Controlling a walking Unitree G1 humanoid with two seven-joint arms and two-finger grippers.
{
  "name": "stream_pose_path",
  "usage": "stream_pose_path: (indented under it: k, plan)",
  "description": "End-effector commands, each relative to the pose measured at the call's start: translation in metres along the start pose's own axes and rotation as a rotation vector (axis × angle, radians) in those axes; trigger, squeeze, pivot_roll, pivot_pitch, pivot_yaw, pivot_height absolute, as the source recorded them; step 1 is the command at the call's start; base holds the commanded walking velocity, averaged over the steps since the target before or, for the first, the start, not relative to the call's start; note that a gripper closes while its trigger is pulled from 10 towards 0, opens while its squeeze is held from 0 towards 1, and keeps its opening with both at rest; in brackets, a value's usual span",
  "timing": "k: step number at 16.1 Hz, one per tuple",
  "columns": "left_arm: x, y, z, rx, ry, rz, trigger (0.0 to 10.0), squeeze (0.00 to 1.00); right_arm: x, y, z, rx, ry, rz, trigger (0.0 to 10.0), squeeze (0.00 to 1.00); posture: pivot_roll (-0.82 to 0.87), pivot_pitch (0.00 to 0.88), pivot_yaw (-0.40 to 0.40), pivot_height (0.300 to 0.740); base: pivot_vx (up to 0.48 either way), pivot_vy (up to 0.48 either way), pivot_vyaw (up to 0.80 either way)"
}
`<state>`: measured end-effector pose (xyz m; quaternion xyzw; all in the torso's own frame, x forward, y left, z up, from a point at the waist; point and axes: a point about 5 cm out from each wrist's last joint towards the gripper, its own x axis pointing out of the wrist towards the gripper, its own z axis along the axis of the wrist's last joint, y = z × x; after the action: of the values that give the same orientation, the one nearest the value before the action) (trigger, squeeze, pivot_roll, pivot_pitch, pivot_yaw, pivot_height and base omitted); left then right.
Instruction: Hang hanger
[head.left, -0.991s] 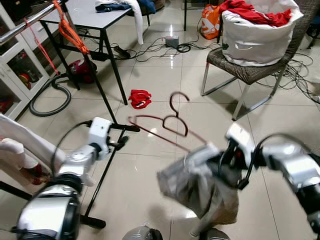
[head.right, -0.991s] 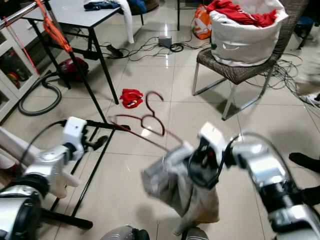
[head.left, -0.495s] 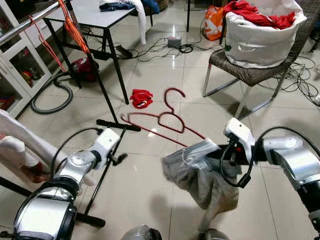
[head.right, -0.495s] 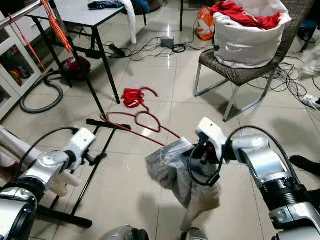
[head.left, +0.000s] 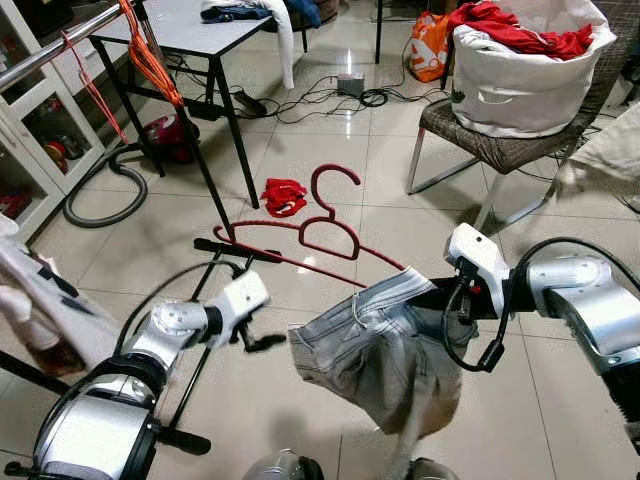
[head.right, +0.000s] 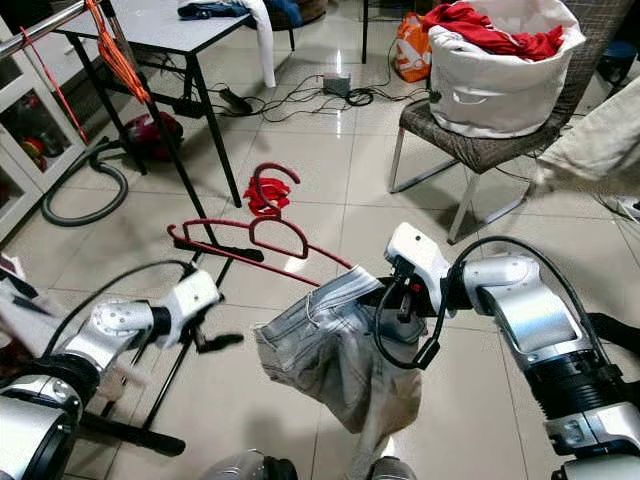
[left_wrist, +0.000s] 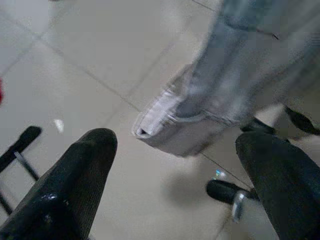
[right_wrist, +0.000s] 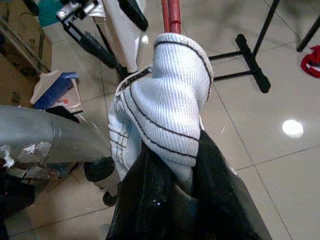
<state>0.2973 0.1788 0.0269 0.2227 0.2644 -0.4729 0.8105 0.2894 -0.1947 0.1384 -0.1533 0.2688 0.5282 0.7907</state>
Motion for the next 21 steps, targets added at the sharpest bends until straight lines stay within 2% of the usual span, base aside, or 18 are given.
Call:
stream_pose_path:
  k: [1, 4, 6, 7, 8, 10, 11, 13, 15, 19, 21]
  plan:
    - [-0.001, -0.007, -0.008, 0.028, 0.040, -0.065, 10.0, 0.00, -0.014, -0.004, 0.029, -0.093, -0.069, -0.013, 10.0, 0.00, -0.20, 0.000, 0.111, 0.740, 0.000, 0.000, 0.00]
    - [0.004, -0.012, -0.009, 0.047, 0.059, -0.071, 10.0, 0.00, -0.017, -0.002, 0.038, -0.119, -0.074, 0.000, 10.0, 0.00, -0.20, 0.000, 0.099, 0.740, 0.000, 0.000, 0.00]
    - [0.011, -0.008, 0.002, 0.035, 0.009, 0.016, 10.0, 0.00, -0.016, 0.002, 0.046, -0.130, -0.102, 0.017, 10.0, 0.00, -0.20, 0.000, 0.096, 0.740, 0.000, 0.000, 0.00]
    - [0.016, 0.001, 0.016, -0.036, -0.075, 0.149, 10.0, 0.00, -0.015, 0.005, 0.049, -0.140, -0.117, 0.033, 10.0, 0.00, -0.20, 0.000, 0.095, 0.740, 0.000, 0.000, 0.00]
    - [0.016, 0.004, 0.019, -0.053, -0.091, 0.176, 10.0, 0.00, -0.015, 0.006, 0.050, -0.141, -0.120, 0.036, 10.0, 0.00, -0.20, 0.000, 0.095, 0.740, 0.000, 0.000, 0.00]
    - [0.019, 0.008, 0.026, -0.148, -0.163, 0.255, 10.0, 0.00, -0.014, 0.012, 0.056, -0.151, -0.144, 0.056, 10.0, 0.00, -0.20, 0.000, 0.092, 0.740, 0.000, 0.000, 0.00]
    - [0.021, 0.005, 0.027, -0.157, -0.170, 0.254, 10.0, 0.00, -0.016, 0.014, 0.059, -0.152, -0.156, 0.062, 10.0, 0.00, -0.20, 0.000, 0.091, 0.740, 0.000, 0.000, 0.00]
    - [0.026, -0.002, 0.026, -0.123, -0.155, 0.219, 10.0, 0.00, -0.021, 0.016, 0.063, -0.163, -0.168, 0.063, 10.0, 0.00, -0.21, 0.000, 0.089, 0.740, 0.000, 0.000, 0.00]
    - [0.026, -0.002, 0.027, -0.115, -0.154, 0.207, 10.0, 0.00, -0.025, 0.016, 0.065, -0.171, -0.172, 0.060, 10.0, 0.00, -0.21, 0.000, 0.089, 0.740, 0.000, 0.000, 0.00]
    - [0.023, -0.004, 0.020, -0.056, -0.094, 0.135, 10.0, 0.00, -0.033, 0.010, 0.065, -0.187, -0.159, 0.022, 10.0, 0.00, -0.22, 0.000, 0.091, 0.740, 0.000, 0.000, 0.00]
    - [0.023, -0.006, 0.016, -0.048, -0.074, 0.131, 10.0, 0.00, -0.032, 0.014, 0.069, -0.202, -0.174, 0.033, 10.0, 0.00, -0.21, 0.000, 0.094, 0.740, 0.000, 0.000, 0.00]
